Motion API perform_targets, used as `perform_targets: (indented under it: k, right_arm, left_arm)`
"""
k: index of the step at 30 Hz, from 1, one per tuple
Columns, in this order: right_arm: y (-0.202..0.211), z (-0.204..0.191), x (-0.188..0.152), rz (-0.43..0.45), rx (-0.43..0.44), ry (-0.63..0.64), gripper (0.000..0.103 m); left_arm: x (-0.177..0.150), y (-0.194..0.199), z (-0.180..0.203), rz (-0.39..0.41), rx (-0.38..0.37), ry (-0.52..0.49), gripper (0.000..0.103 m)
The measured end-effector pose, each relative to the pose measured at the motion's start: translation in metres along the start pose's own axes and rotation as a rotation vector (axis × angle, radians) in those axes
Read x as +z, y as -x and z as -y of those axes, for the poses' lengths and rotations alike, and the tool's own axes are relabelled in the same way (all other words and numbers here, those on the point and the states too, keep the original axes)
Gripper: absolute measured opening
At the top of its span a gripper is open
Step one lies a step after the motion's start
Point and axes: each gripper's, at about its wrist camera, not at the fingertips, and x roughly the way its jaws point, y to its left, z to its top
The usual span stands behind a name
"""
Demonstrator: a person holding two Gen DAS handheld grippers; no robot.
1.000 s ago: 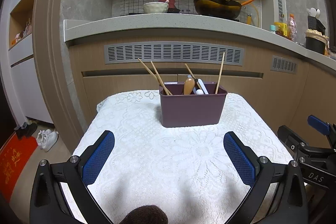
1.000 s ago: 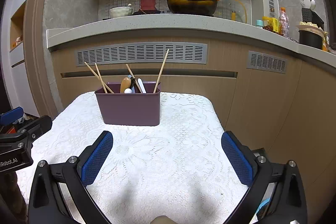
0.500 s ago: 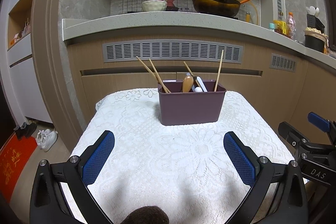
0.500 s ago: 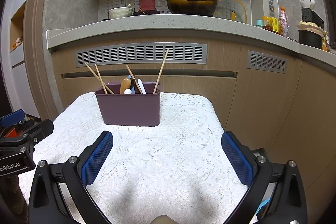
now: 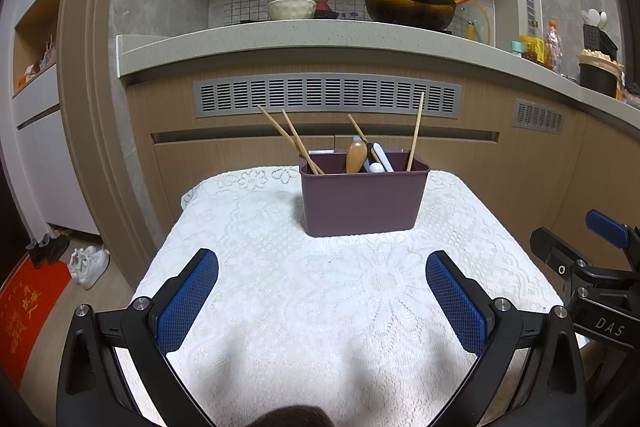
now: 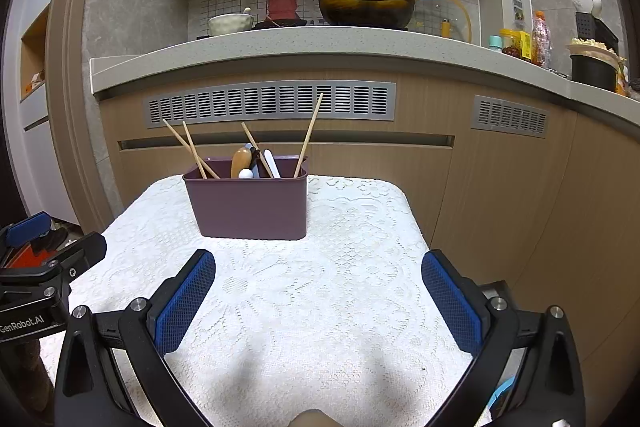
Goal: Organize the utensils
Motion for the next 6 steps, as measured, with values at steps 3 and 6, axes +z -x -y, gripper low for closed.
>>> perform_targets:
  k: [3,6]
  right_arm:
    - [-0.0018,0.0002,0.0003,-0.003,0.004,0.000,0.102]
    - [-0.0027,-0.0001,0.0002,-0.005,0.004,-0.001,0.102]
  left_arm:
    - [-0.0002,0.0005,0.0002,-0.002,-0.005,0.003,0.103]
    - [-0.0011,-0.0016,-0.0003,-0.006,-0.006,-0.004,0.103]
